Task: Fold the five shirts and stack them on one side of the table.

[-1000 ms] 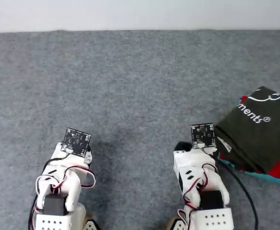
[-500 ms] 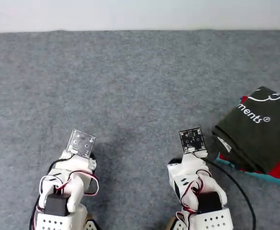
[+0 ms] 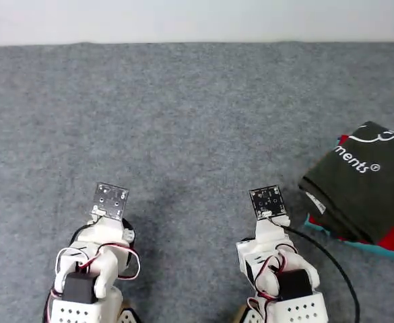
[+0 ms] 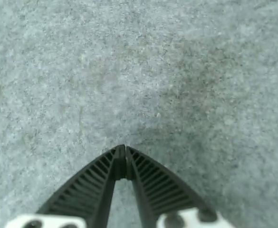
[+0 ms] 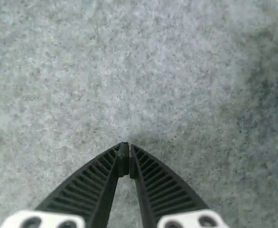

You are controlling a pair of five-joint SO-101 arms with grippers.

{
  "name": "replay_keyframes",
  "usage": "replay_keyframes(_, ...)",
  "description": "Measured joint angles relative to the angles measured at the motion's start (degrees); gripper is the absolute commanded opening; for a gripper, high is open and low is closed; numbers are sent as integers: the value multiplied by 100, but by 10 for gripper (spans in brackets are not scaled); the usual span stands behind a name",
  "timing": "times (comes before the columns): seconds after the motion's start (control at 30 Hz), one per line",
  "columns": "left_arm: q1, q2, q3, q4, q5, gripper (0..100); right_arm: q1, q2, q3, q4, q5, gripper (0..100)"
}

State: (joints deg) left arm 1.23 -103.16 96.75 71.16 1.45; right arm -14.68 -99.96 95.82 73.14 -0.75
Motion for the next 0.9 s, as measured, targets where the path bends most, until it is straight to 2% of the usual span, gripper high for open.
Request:
replay_keyframes(0.27, -703, 0, 0, 0, 35, 7, 0, 0, 0, 0, 0, 9)
replay_keyframes(0.9, -747, 0, 0, 0, 35, 7, 0, 0, 0, 0, 0, 9)
